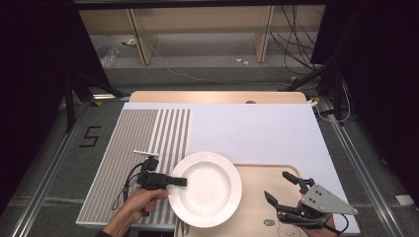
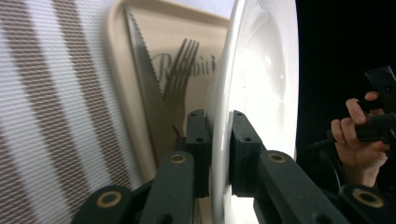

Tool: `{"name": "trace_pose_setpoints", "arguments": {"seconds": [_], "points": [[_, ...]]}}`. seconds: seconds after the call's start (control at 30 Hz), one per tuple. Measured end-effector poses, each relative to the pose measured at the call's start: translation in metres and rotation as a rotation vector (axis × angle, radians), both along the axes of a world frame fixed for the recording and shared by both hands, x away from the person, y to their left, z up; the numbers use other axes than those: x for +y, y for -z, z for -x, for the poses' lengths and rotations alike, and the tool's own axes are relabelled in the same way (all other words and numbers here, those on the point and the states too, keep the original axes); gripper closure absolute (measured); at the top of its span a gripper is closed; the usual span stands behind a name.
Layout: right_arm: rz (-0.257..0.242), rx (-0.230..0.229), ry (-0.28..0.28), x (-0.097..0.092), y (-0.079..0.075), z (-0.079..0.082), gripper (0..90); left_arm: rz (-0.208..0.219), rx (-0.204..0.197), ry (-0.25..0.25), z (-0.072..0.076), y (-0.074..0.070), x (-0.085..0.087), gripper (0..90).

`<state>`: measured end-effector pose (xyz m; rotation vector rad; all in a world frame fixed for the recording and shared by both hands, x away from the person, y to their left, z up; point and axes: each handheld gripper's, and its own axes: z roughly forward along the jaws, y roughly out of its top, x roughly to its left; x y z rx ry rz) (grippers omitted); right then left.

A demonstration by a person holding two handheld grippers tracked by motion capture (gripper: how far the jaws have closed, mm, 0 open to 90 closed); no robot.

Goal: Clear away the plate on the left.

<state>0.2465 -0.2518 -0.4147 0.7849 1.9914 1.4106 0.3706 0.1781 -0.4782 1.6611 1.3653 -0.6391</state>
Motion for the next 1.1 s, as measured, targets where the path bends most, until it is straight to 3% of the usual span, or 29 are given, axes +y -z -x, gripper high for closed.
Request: {"name": "trace_pose_setpoints", "arguments": {"seconds": [0.8,1.1], "points": [[-0.001,0.001,0.000,0.000,0.000,0.000,23.9,-0.010,0.025,0.124,-0.004,0.009,-0.060,80.5],[-0.004,0.000,-0.001,0.000,0.000,0.000,23.9,-0.014,0.037,0.144,-0.007,0.014,-0.076,80.4]]}}
